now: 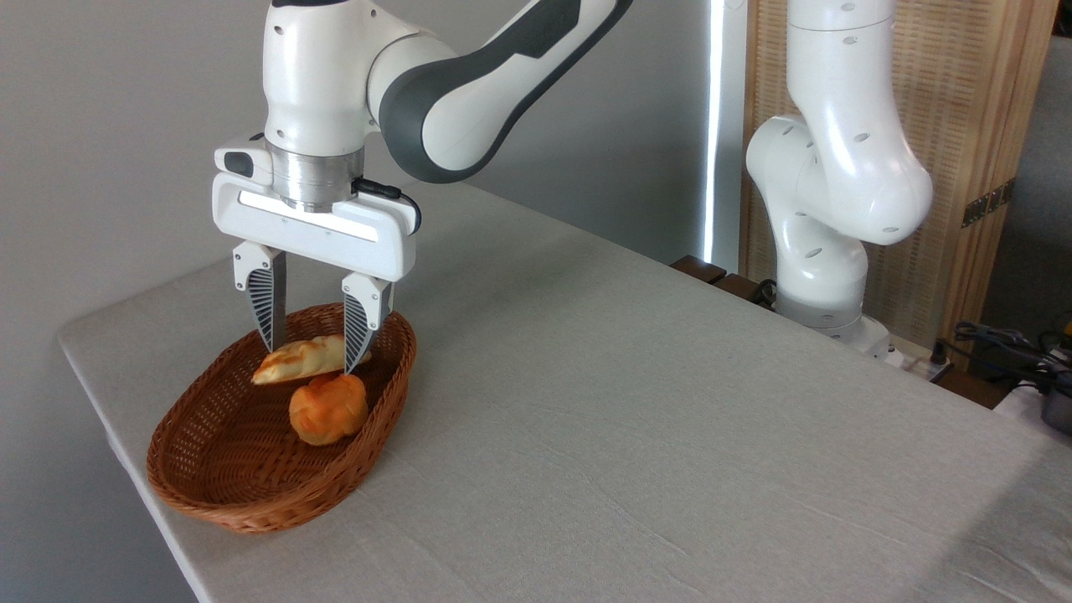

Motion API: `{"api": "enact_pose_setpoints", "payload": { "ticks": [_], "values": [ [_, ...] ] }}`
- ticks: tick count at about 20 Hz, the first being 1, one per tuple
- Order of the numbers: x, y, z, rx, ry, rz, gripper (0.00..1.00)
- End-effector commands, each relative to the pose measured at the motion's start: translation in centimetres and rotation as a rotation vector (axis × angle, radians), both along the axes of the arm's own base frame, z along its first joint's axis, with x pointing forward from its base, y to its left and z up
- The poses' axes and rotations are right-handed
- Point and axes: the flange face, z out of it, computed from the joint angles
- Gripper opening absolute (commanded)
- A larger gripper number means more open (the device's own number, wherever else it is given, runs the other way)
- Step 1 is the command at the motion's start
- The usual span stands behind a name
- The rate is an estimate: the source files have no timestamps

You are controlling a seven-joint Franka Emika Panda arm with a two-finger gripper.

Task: Put bread into the basket
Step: 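Open the gripper to release the roll into the basket and rise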

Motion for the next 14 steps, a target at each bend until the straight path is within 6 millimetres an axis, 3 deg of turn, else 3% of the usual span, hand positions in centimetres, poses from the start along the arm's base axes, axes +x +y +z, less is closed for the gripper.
{"api": "enact_pose_setpoints", "payload": {
  "ticks": [1,3,6,9,14],
  "values": [
    [0.2,0.1,0.6,0.016,-0.017,0.001,1.0],
    [0.3,0.6,1.3,0.034,-0.033,-0.005,1.0],
    [0.8,2.0,5.3,0.143,-0.066,-0.065,1.0],
    [0.9,4.7,7.5,0.222,0.006,-0.225,1.0],
    [0.3,8.2,7.7,0.278,0.113,-0.496,1.0]
  ]
}}
